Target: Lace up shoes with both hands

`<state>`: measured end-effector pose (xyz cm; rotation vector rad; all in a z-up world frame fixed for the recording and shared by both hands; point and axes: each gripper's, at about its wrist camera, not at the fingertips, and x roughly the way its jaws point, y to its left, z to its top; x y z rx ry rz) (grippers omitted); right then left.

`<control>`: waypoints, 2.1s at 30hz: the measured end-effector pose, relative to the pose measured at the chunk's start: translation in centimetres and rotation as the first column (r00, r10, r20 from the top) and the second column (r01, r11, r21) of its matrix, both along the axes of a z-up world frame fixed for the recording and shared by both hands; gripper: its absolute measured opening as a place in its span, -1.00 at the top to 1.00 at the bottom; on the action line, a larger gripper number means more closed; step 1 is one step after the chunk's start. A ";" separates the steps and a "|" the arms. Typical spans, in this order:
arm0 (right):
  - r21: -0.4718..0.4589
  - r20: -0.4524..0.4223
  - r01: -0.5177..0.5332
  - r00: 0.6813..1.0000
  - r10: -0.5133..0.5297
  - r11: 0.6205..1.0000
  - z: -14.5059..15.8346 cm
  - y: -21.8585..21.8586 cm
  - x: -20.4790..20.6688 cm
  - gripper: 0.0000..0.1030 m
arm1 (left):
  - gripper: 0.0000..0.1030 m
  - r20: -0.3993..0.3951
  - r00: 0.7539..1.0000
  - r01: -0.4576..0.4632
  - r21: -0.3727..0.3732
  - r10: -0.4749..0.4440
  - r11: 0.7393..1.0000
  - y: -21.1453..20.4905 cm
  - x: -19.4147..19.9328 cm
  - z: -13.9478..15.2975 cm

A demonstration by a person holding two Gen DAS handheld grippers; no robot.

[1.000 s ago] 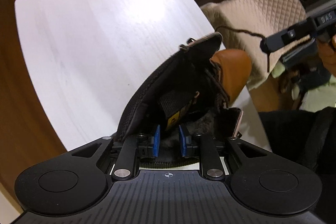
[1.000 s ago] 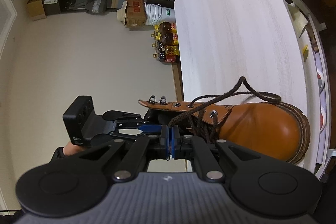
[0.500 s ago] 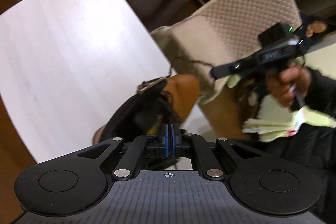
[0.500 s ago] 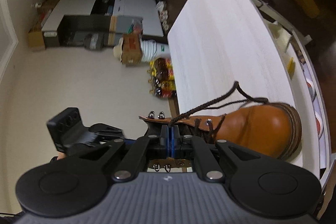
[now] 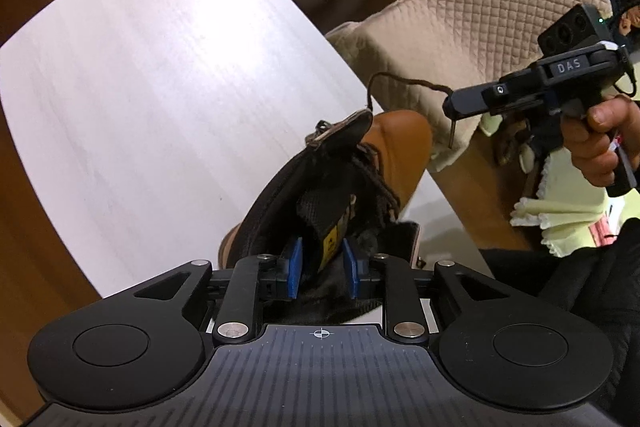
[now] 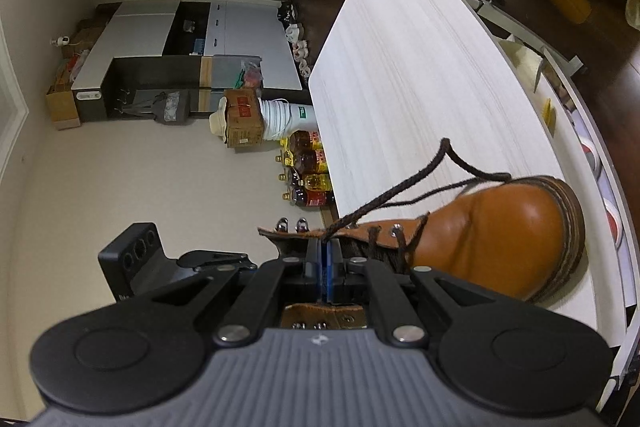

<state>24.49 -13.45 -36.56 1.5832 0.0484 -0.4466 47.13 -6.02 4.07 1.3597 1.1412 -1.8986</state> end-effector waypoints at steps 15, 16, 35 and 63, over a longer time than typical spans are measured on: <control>0.026 0.007 -0.016 1.000 0.016 1.000 -0.9 -1.2 0.0 0.94 | 0.84 -0.155 0.986 -0.039 0.128 0.059 0.991 -1.7 -1.1 -1.8; 0.022 0.008 -0.022 1.000 0.021 1.000 -0.8 -1.2 0.0 0.94 | 0.84 -0.183 0.980 -0.052 0.148 0.079 0.988 -2.0 -0.8 -1.7; -0.041 0.009 -0.113 0.994 0.113 0.993 -1.7 -1.9 4.9 0.94 | 0.83 -0.314 0.909 -0.161 0.343 0.274 0.926 -3.8 3.5 -3.4; -0.026 -0.031 -0.163 0.986 0.162 0.986 -1.1 -2.4 6.0 0.92 | 0.84 -0.315 0.921 -0.144 0.274 0.230 0.951 -2.6 2.7 -4.1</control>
